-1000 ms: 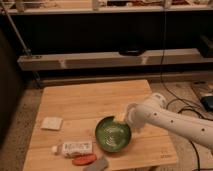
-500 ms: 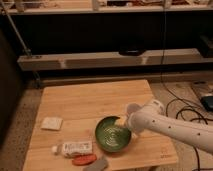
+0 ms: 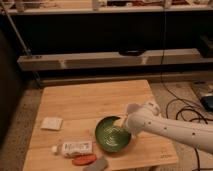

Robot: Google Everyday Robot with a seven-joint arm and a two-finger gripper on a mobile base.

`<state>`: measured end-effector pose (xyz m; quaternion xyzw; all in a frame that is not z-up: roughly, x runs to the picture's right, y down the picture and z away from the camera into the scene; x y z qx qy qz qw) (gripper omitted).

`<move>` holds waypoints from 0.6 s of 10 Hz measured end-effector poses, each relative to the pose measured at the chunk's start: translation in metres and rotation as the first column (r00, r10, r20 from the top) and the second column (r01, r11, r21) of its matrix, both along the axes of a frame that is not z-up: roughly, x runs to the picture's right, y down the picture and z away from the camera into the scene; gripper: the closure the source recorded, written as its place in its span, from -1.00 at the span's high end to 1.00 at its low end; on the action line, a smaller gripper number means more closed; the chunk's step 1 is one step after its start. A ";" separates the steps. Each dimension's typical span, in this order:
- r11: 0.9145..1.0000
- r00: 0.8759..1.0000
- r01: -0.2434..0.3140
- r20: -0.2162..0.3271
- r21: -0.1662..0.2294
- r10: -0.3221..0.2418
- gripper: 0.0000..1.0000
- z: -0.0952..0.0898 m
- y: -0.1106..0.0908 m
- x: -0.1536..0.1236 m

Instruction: Pick up the ceramic bowl

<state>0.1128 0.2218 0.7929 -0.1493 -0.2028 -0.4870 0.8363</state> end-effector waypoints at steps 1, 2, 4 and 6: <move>1.000 1.000 -0.001 -0.005 -0.006 0.001 0.60 0.000 0.003 0.000; 1.000 1.000 0.001 -0.008 -0.009 -0.001 0.60 0.000 0.004 -0.001; 1.000 1.000 0.002 -0.019 -0.016 -0.002 0.56 0.000 0.007 -0.002; 1.000 1.000 0.005 -0.027 -0.020 -0.005 0.23 0.001 0.010 -0.003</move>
